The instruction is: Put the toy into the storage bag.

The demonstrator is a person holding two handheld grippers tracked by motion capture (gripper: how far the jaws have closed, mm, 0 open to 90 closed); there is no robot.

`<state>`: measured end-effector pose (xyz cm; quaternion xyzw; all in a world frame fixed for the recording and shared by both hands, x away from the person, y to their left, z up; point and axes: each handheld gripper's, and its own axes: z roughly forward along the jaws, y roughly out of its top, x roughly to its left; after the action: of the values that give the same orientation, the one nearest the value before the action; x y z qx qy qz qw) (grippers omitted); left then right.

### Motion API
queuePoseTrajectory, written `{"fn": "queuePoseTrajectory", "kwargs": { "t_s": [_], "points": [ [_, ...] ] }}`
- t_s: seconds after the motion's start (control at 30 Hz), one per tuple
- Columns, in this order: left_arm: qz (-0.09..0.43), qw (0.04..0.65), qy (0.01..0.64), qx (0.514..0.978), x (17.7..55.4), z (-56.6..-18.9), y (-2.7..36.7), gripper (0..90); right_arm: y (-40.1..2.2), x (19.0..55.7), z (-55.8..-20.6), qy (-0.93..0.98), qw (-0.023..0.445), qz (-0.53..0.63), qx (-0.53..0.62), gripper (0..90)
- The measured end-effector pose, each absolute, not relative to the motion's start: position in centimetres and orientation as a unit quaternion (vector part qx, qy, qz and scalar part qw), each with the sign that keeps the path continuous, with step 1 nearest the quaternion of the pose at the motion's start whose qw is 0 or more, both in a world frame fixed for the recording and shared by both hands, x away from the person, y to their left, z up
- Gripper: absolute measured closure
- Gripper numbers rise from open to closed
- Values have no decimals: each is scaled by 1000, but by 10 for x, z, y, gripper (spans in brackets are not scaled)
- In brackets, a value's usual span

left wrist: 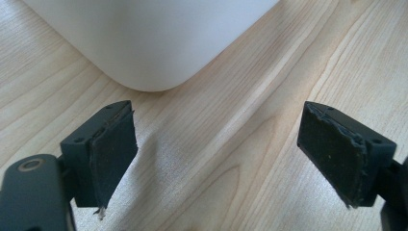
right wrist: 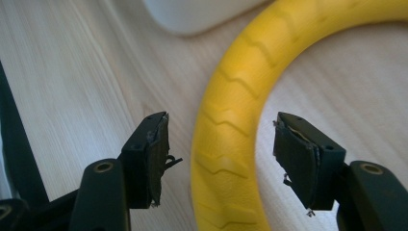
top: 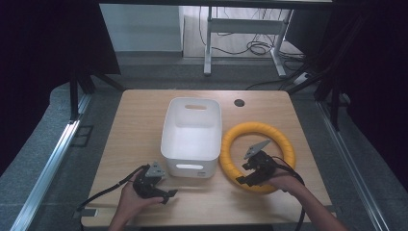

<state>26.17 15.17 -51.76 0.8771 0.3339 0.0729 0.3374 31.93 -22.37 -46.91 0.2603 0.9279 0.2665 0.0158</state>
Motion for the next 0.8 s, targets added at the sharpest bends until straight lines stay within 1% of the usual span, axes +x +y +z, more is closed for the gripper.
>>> {"fn": "queuePoseTrajectory", "kwargs": {
  "t_s": [0.07, 0.4, 0.53, 0.67, 0.8],
  "points": [
    [73, 336, 334, 877, 262, -518, 151, 139, -218, 321, -474, 938, 10, 240, 252, 376],
    [74, 339, 334, 877, 262, -517, 152, 139, -203, 323, -491, 960, 13, 155, 233, 377],
    [66, 354, 334, 871, 261, -515, 152, 141, -198, 323, -498, 965, 17, 132, 225, 392],
    [70, 350, 334, 872, 261, -516, 152, 142, -193, 323, -500, 969, 23, 111, 221, 426],
    [70, 349, 334, 873, 261, -516, 152, 142, -190, 325, -501, 971, 21, 93, 221, 489]
  ]
}}
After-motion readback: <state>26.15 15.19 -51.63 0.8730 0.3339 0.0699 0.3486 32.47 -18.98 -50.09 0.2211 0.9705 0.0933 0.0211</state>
